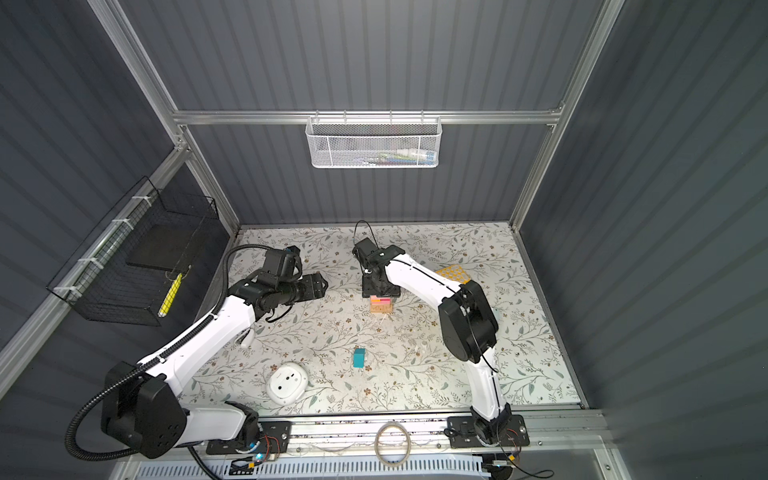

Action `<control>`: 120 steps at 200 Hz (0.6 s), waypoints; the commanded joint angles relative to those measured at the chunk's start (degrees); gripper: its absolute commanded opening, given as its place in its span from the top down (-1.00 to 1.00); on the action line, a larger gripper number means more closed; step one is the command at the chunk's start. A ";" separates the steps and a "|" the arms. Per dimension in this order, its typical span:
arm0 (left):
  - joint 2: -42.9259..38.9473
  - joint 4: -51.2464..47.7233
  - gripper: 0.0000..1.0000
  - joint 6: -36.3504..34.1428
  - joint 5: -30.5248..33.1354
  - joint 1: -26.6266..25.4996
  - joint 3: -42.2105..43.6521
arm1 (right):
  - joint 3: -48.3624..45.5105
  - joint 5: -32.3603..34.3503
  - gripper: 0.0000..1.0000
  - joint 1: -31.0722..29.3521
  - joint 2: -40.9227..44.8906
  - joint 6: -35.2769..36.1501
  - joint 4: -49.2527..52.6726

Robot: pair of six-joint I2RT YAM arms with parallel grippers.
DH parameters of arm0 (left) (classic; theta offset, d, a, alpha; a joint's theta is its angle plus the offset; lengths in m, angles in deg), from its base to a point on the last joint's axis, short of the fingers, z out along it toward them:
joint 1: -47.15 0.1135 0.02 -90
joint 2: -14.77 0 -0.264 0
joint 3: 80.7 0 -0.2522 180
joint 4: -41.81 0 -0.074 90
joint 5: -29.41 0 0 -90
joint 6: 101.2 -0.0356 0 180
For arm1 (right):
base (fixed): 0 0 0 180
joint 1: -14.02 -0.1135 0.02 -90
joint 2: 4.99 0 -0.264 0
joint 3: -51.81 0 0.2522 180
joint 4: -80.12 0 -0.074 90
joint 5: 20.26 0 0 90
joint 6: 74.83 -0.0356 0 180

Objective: Build the wood block tower

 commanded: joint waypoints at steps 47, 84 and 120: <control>-0.72 0.03 -0.61 -1.23 -0.93 0.57 0.89 | -0.42 0.12 -0.31 0.24 -1.05 -1.18 0.25; -0.89 0.07 -0.61 -1.28 -0.93 0.59 0.97 | -0.42 0.23 -0.34 0.24 -1.05 -1.26 0.33; -1.11 -0.02 -0.61 -1.28 -1.02 0.61 1.03 | -0.50 0.18 -0.45 0.24 -0.96 -1.32 0.31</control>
